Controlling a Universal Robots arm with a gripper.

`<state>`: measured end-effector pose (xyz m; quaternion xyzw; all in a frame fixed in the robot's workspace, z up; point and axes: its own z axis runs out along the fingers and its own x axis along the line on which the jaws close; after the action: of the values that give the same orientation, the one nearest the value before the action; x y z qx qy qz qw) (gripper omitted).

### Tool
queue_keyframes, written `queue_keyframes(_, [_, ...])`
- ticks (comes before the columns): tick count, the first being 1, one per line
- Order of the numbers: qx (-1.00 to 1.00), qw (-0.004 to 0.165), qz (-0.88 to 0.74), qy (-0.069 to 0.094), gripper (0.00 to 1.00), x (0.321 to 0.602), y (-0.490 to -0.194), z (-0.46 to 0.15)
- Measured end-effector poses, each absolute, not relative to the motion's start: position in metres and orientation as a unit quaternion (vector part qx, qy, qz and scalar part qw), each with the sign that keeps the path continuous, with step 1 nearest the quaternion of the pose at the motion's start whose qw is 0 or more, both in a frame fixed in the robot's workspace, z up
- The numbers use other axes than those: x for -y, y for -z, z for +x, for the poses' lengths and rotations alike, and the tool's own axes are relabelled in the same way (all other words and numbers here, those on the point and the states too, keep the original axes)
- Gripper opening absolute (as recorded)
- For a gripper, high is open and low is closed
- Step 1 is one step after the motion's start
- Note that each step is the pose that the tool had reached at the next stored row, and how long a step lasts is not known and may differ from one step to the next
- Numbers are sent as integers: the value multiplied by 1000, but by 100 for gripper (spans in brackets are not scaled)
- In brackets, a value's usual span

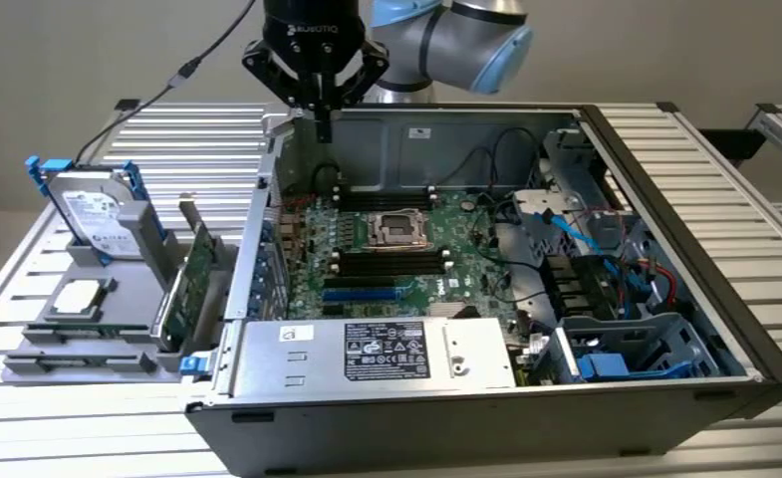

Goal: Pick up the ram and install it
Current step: 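Reach for the ram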

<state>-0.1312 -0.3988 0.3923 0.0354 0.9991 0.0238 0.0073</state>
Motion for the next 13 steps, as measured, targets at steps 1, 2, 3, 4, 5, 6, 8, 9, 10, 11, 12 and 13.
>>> queue_keyframes(1, [-999,5,36,-24,11,399,-392,-135])
queue_keyframes(2, [-999,2,36,-24,11,399,-392,-140])
queue_keyframes(3, [-999,0,36,-24,11,399,-391,-144])
queue_keyframes(4, [-999,-3,36,-24,11,399,-391,-149])
queue_keyframes(5, [-999,-5,36,-23,11,399,-391,-153])
queue_keyframes(6, [-999,-7,36,-23,11,399,-390,-158])
queue_keyframes(8, [-999,-8,36,-23,11,399,-390,-167])
queue_keyframes(9, [-999,-8,36,-23,11,399,-390,-171])
queue_keyframes(10, [-999,-8,36,-23,11,399,-389,-176])
queue_keyframes(11, [-999,-8,36,-23,11,399,-389,-180])
queue_keyframes(12, [-999,-8,36,-23,11,399,-389,-185])
queue_keyframes(13, [-999,-8,36,-23,11,399,-389,-190])
